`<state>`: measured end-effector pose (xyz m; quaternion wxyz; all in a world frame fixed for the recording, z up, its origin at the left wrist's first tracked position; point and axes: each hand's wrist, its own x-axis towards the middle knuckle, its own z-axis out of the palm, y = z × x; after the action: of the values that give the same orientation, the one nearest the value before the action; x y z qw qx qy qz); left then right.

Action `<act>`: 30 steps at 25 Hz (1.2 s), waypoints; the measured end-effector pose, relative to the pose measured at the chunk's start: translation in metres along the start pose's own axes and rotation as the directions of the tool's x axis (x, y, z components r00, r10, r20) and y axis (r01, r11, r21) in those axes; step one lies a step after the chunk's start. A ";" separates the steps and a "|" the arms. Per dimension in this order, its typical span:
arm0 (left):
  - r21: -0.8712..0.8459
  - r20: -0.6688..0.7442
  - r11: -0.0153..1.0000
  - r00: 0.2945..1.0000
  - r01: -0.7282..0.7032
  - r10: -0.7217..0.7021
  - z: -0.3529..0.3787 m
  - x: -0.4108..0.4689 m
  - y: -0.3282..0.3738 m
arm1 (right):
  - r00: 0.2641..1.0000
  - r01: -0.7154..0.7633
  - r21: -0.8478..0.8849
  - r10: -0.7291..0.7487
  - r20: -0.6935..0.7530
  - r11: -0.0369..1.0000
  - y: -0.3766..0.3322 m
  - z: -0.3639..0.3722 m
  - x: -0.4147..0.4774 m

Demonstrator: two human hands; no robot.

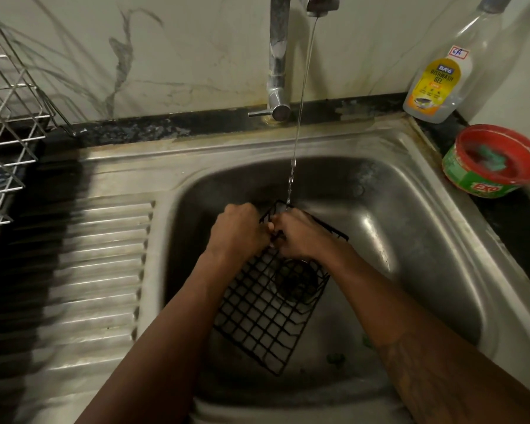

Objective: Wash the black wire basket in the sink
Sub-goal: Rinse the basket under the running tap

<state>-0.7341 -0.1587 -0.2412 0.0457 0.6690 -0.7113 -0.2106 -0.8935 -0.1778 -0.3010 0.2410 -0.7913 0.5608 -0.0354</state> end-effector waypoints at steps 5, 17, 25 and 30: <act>-0.046 0.153 0.998 0.987 0.048 -0.041 0.005 0.013 -0.003 | 0.918 0.157 0.224 -0.059 -0.392 0.962 -0.006 -0.010 -0.009; -0.231 0.298 0.942 0.940 0.242 -0.168 -0.002 0.002 0.005 | 0.927 -0.113 -0.116 0.062 -0.371 0.987 0.013 -0.025 -0.012; -0.299 0.314 0.930 0.942 0.214 -0.116 -0.003 -0.006 0.014 | 0.956 0.048 -0.200 -0.103 -0.274 0.979 -0.034 -0.004 0.009; -0.304 0.254 0.922 0.953 0.241 -0.166 -0.004 -0.003 0.008 | 0.871 -0.270 -0.232 0.134 -0.473 0.934 0.008 -0.027 -0.016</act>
<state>-0.7403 -0.1567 -0.2341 0.0548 0.6944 -0.5924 -0.4047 -0.9148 -0.1744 -0.2771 -0.0118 -0.7245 0.6806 -0.1086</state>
